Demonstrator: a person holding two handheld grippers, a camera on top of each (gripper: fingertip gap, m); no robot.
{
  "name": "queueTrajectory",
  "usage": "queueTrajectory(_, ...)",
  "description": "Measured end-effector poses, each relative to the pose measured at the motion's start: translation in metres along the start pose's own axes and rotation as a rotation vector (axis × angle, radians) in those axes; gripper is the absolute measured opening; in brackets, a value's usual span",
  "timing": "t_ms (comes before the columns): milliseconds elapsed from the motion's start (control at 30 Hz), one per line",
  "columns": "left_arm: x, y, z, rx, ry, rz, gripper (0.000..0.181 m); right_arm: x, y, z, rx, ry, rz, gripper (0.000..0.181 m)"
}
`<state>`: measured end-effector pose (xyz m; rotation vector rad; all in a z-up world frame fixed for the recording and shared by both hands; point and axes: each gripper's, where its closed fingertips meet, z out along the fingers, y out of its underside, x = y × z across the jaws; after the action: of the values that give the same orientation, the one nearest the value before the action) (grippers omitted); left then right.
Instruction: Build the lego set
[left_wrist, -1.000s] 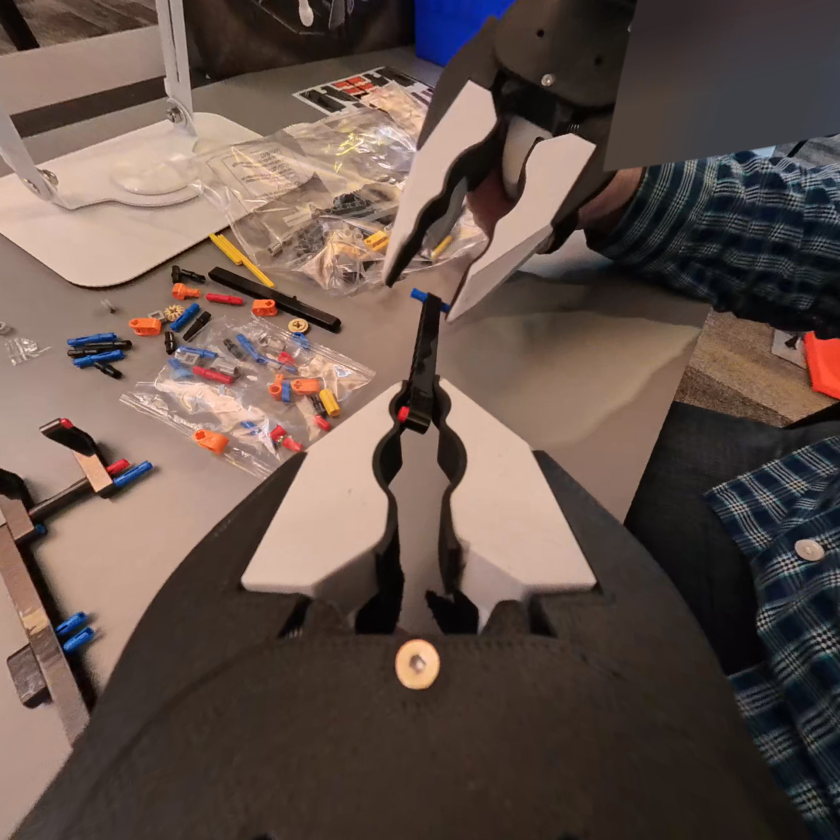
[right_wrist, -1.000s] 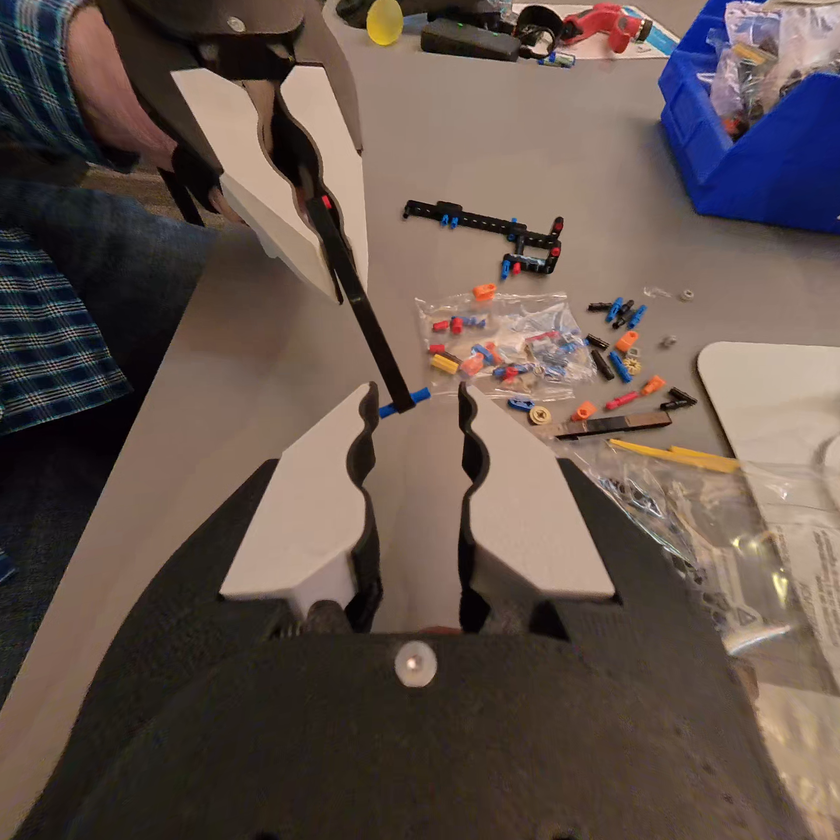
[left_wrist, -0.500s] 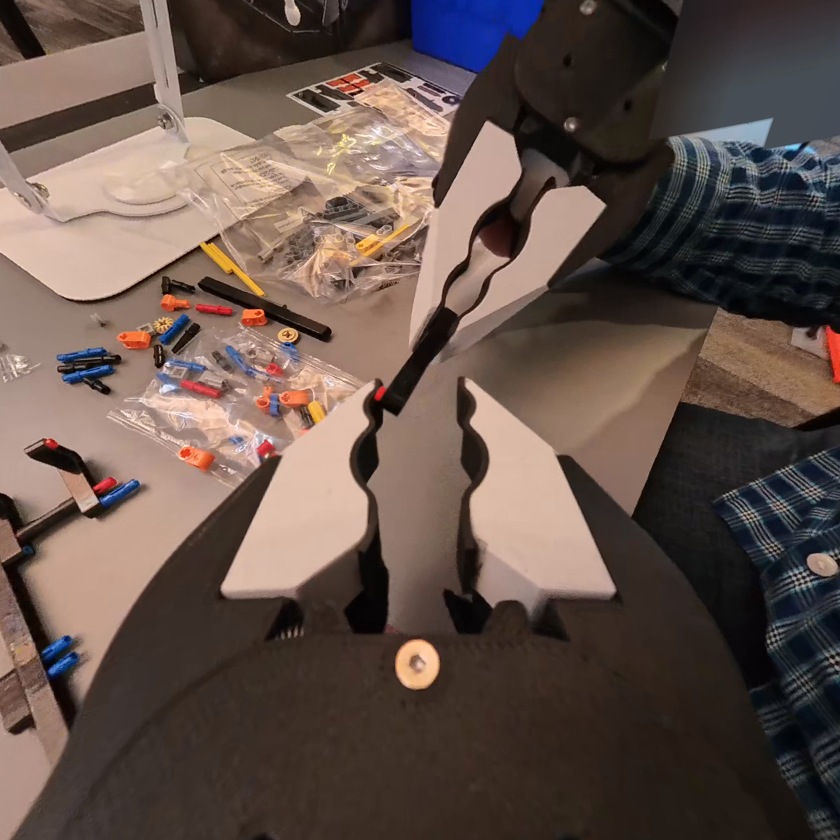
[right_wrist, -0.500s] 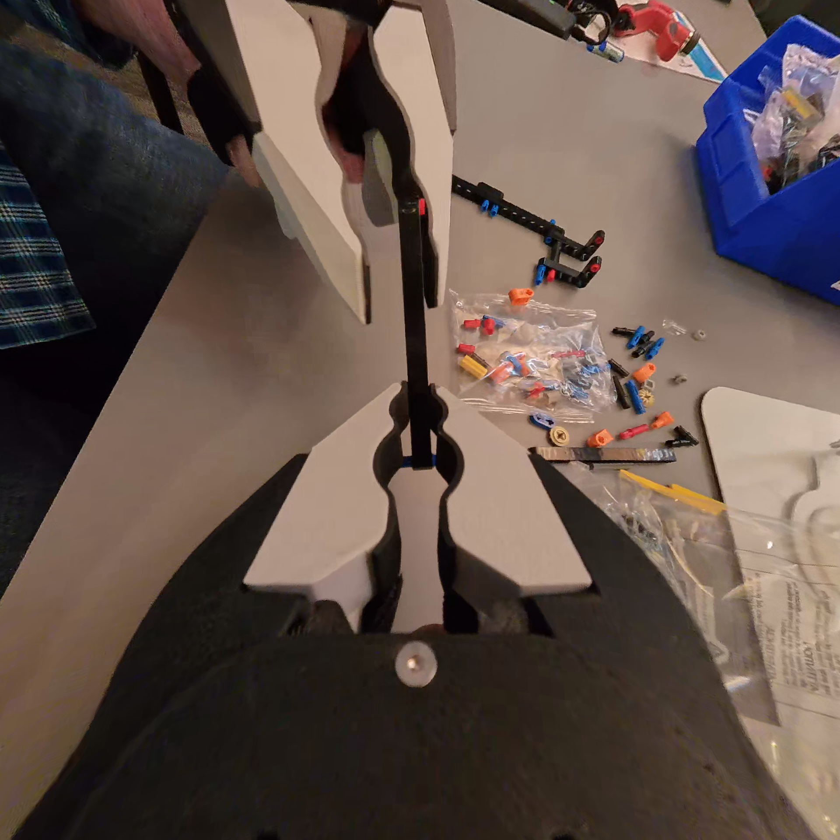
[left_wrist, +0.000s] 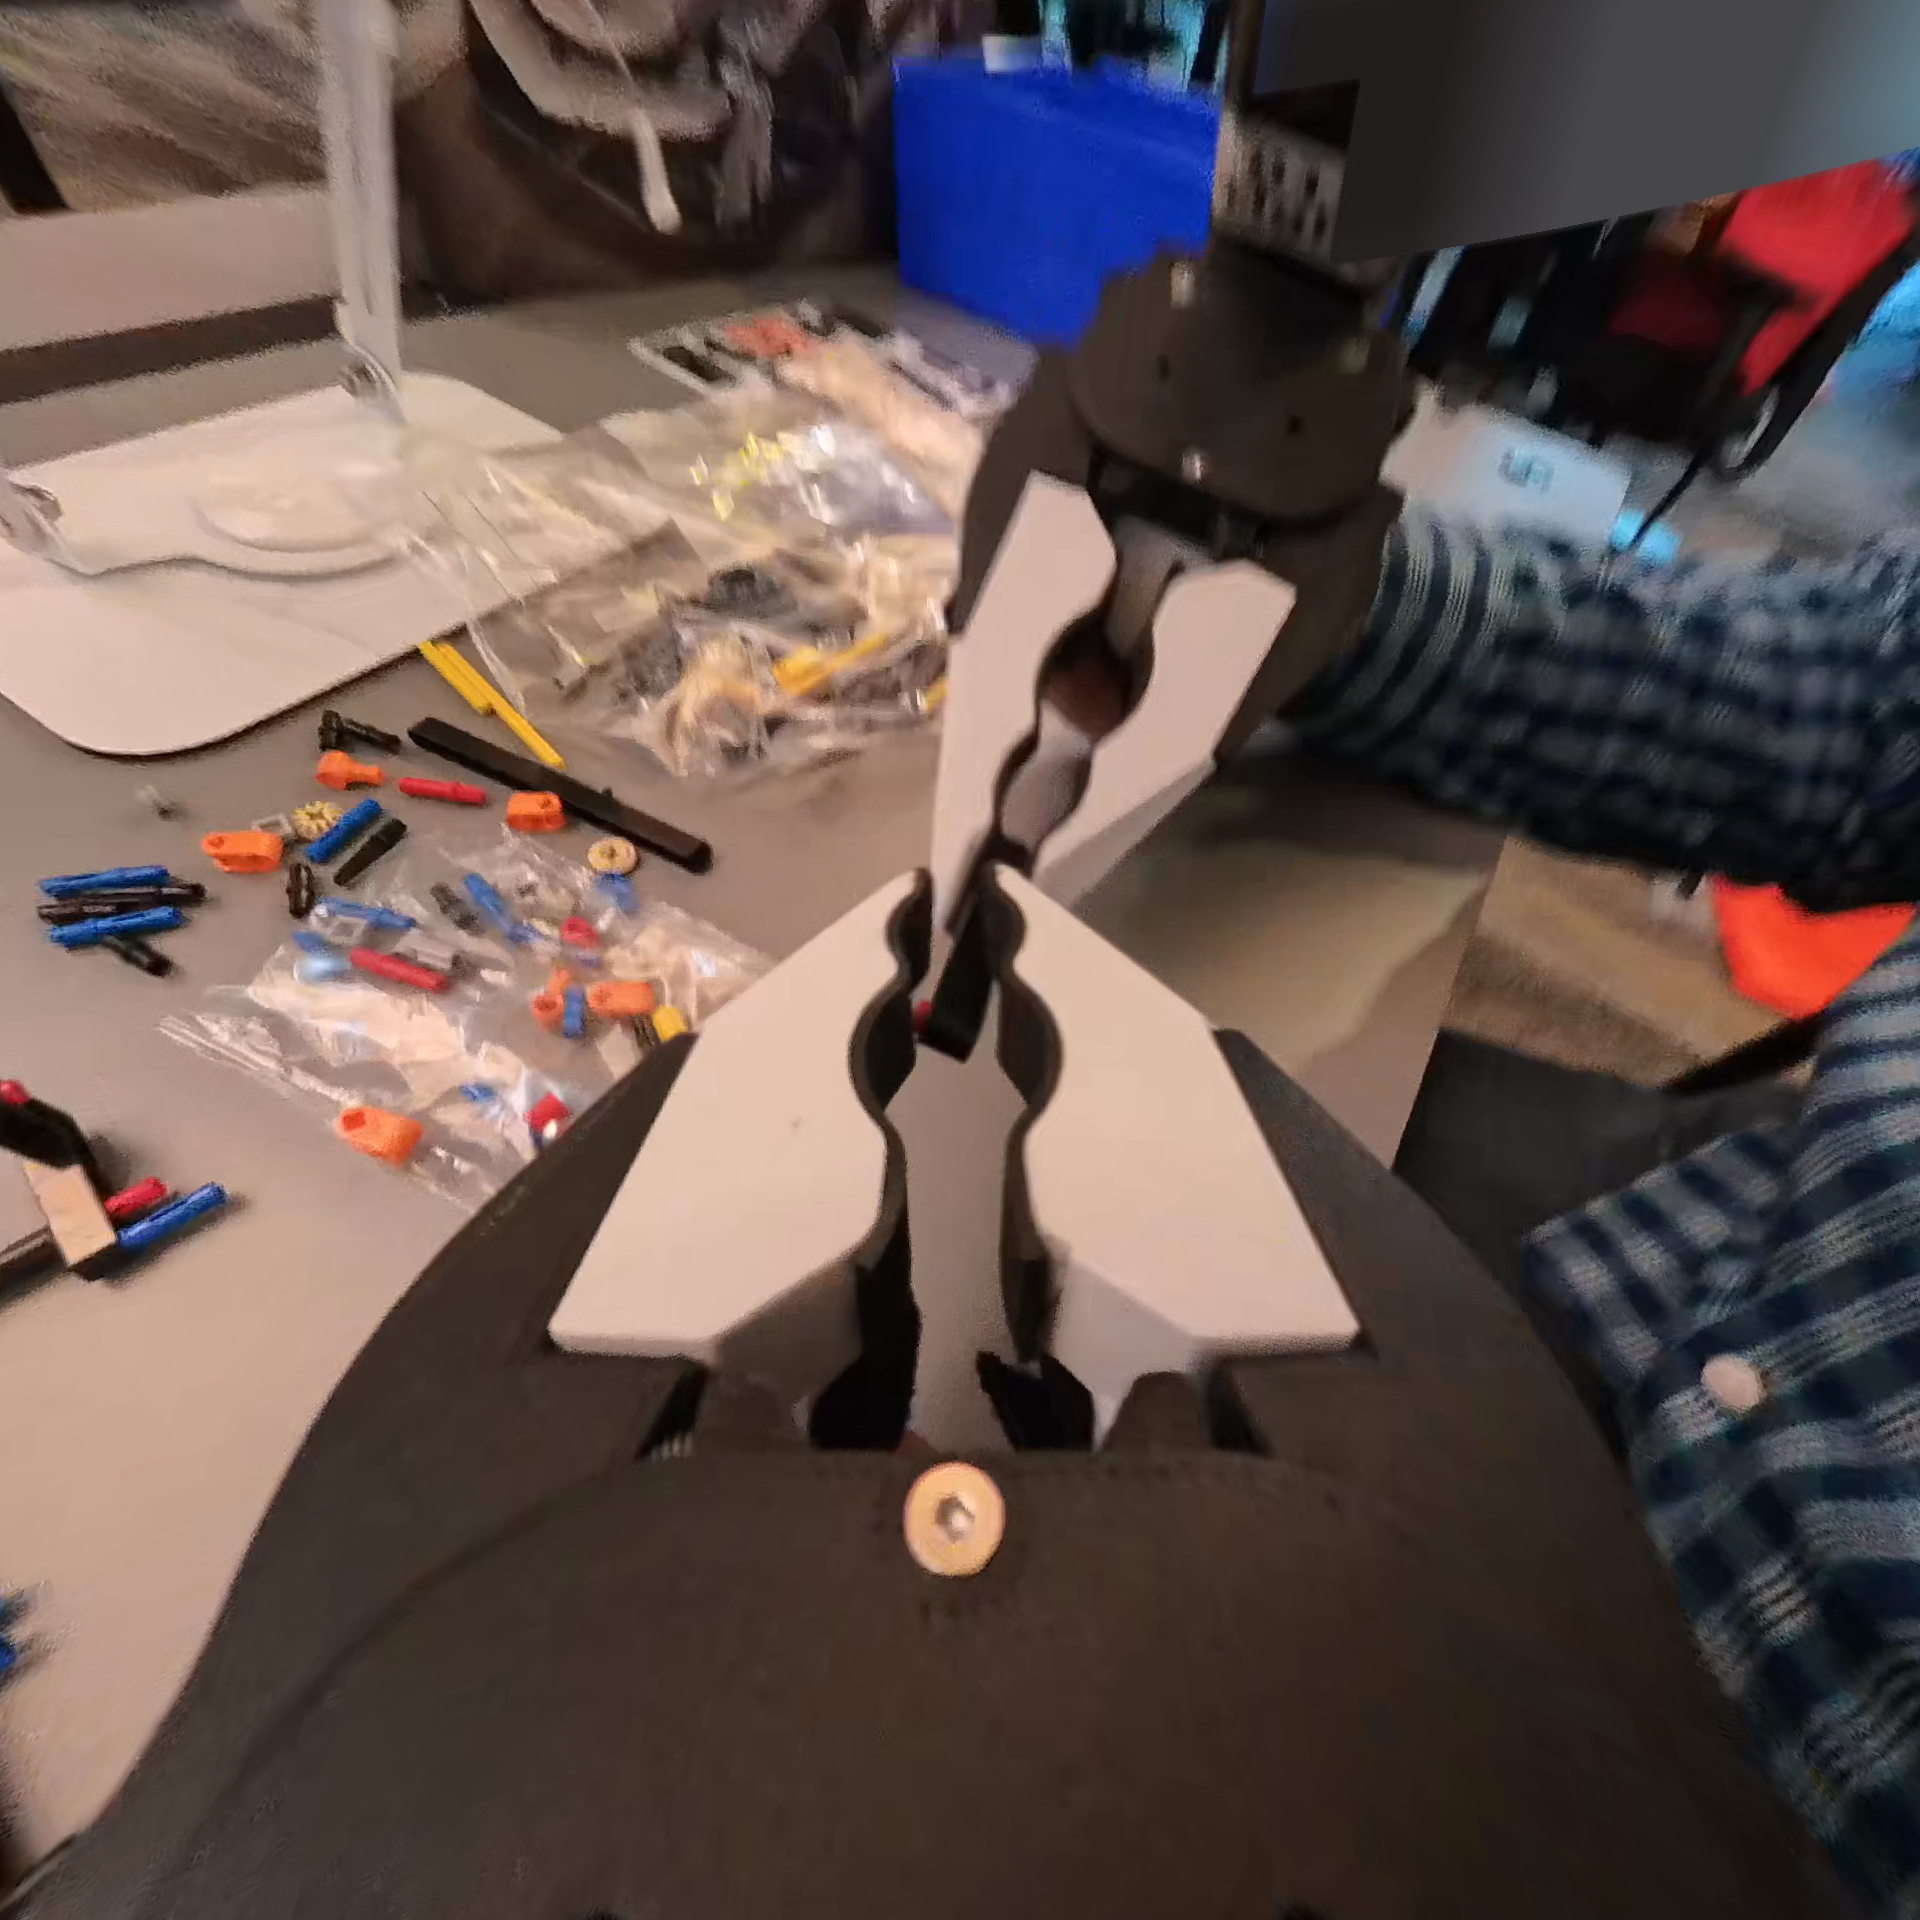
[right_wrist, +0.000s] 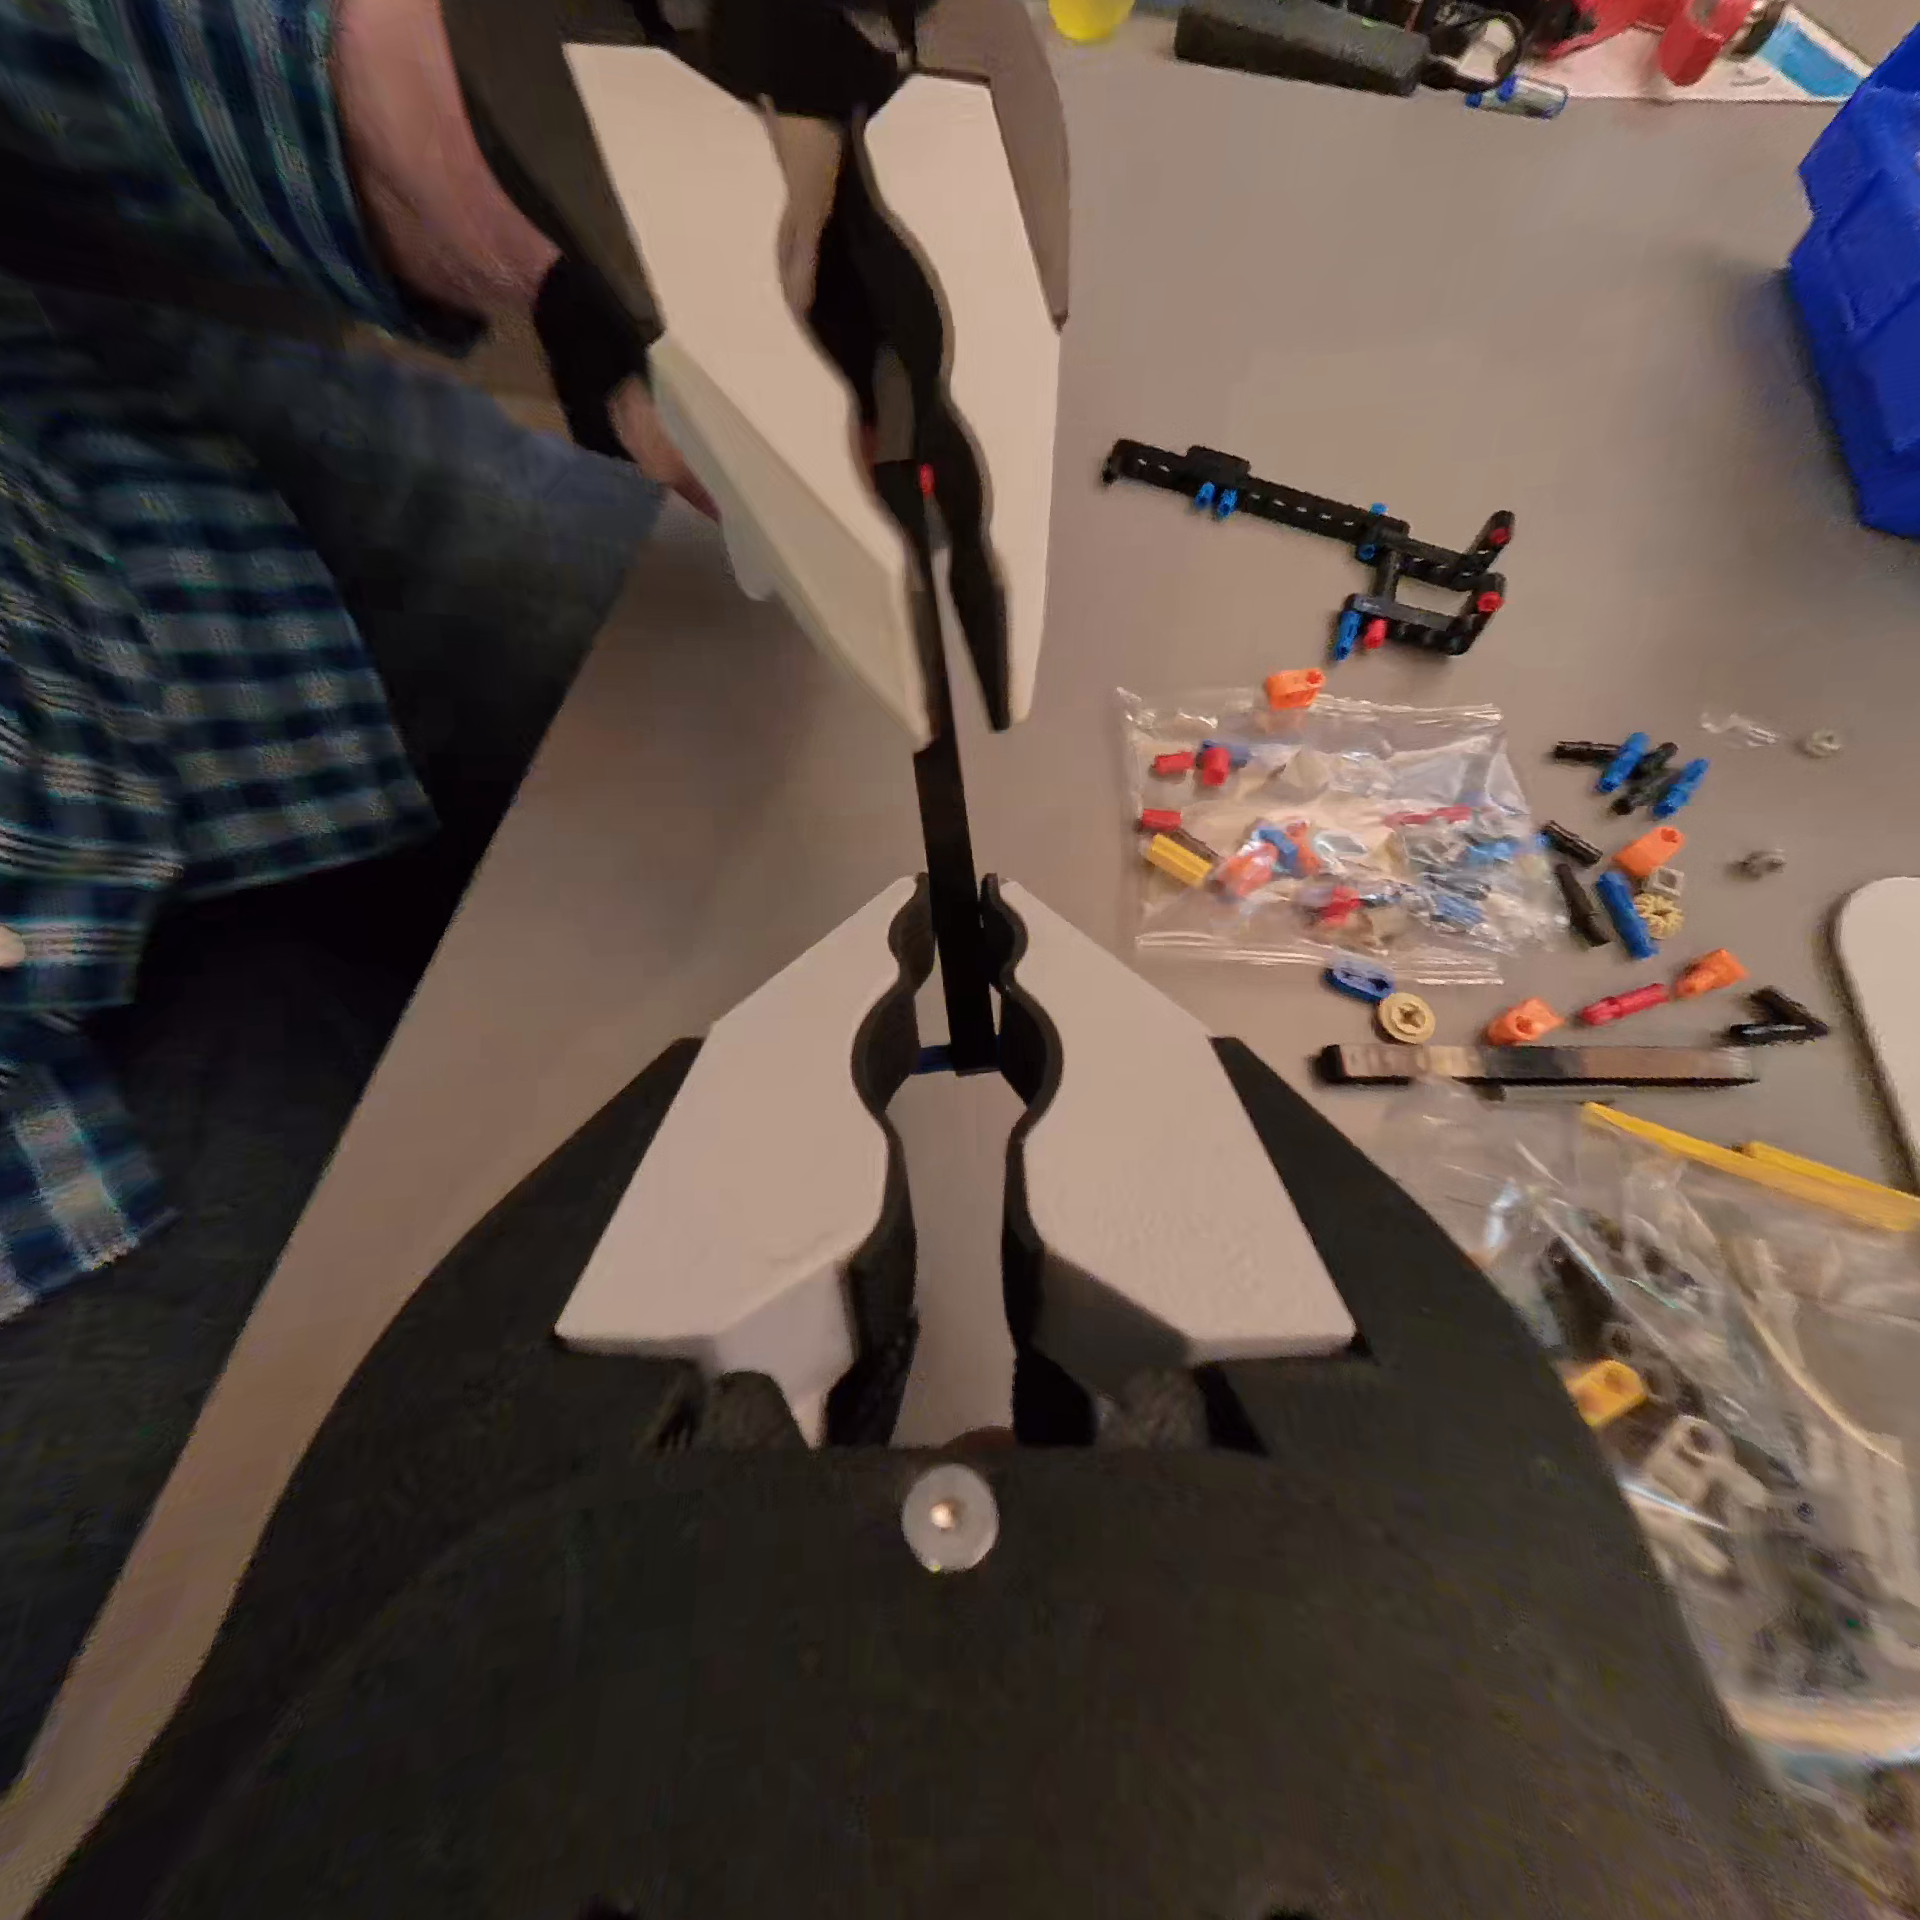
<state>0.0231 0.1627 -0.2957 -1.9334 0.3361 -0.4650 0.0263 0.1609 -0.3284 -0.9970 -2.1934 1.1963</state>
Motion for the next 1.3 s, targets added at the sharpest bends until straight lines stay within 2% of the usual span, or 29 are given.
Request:
queueTrajectory(67,-0.004,-0.017,-0.002,0.085,0.027,-0.075,0.002,-0.002,-0.007,0.0,0.049,-0.033,0.057,0.004)
queueTrajectory(200,-0.01,-0.027,0.001,0.114,0.039,-0.101,0.002,0.0,-0.01,0.001,0.083,-0.055,0.13,0.004)
queueTrajectory(300,-0.015,-0.036,-0.004,0.184,0.047,-0.148,0.021,0.007,-0.012,-0.003,0.11,-0.051,0.186,0.004)
queueTrajectory(433,-0.02,-0.044,-0.017,0.277,0.123,-0.264,0.033,0.013,-0.024,-0.012,0.21,-0.085,0.29,0.004)
queueTrajectory(567,-0.014,-0.042,-0.007,0.259,0.167,-0.286,0.024,0.012,-0.037,-0.02,0.32,-0.16,0.379,0.004)
queueTrajectory(667,-0.009,-0.044,0.001,0.263,0.166,-0.258,0.007,0.01,-0.035,-0.016,0.308,-0.169,0.38,0.005)
queueTrajectory(767,-0.009,-0.044,0.004,0.251,0.155,-0.239,0.006,0.011,-0.032,-0.013,0.29,-0.153,0.374,0.005)
queueTrajectory(833,-0.018,-0.037,0.004,0.18,0.095,-0.226,0.006,0.016,-0.035,-0.019,0.312,-0.134,0.373,0.017)
queueTrajectory(900,-0.026,-0.032,0.0,0.079,0.046,-0.22,0.006,0.026,-0.036,-0.03,0.337,-0.105,0.389,0.016)
queueTrajectory(1000,-0.025,-0.024,-0.008,-0.139,-0.011,-0.097,0.005,0.037,-0.036,-0.044,0.368,-0.065,0.399,0.015)
queueTrajectory(1133,-0.026,0.011,-0.01,-0.568,-0.111,0.196,0.005,0.044,-0.035,-0.052,0.375,-0.027,0.395,0.011)
queueTrajectory(1300,-0.001,0.048,0.015,-0.84,-0.031,0.34,0.005,0.053,-0.031,-0.06,0.371,0.017,0.401,0.01)
